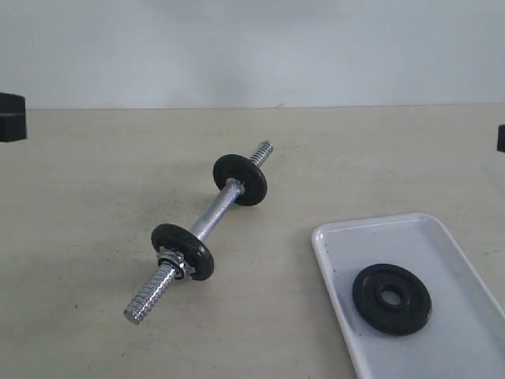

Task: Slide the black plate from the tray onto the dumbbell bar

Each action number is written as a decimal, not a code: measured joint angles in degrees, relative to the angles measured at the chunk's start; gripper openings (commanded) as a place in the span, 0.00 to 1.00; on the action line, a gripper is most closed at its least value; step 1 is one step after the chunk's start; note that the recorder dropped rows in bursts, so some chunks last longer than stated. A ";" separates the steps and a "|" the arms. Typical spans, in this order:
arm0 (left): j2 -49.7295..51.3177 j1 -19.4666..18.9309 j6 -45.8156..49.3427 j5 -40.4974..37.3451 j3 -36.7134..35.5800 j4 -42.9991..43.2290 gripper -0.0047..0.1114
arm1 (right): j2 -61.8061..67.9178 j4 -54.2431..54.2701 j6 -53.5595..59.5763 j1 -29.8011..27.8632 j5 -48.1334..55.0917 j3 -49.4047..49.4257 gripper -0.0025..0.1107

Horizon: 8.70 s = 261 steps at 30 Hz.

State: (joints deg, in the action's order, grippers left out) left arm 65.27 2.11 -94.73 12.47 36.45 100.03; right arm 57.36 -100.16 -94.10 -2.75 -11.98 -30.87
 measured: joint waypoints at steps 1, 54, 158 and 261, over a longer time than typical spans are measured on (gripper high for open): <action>1.40 0.50 0.00 0.00 0.13 0.00 0.14 | 0.68 0.00 -0.62 0.00 -0.61 0.32 0.02; 53.53 29.90 5.47 -18.64 30.81 -0.11 0.66 | 6.24 7.19 -2.71 0.00 -12.75 1.32 0.57; 45.14 30.28 13.28 6.16 24.37 1.96 0.08 | 6.24 1.19 -3.44 2.83 -16.58 1.32 0.45; 45.25 30.28 13.28 6.86 24.37 1.96 0.08 | 21.12 0.40 3.26 -3.68 -10.73 -25.75 0.39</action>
State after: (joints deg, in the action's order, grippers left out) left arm 110.52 32.39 -81.45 19.33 60.82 102.00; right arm 78.48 -99.76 -90.84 -6.42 -22.71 -56.62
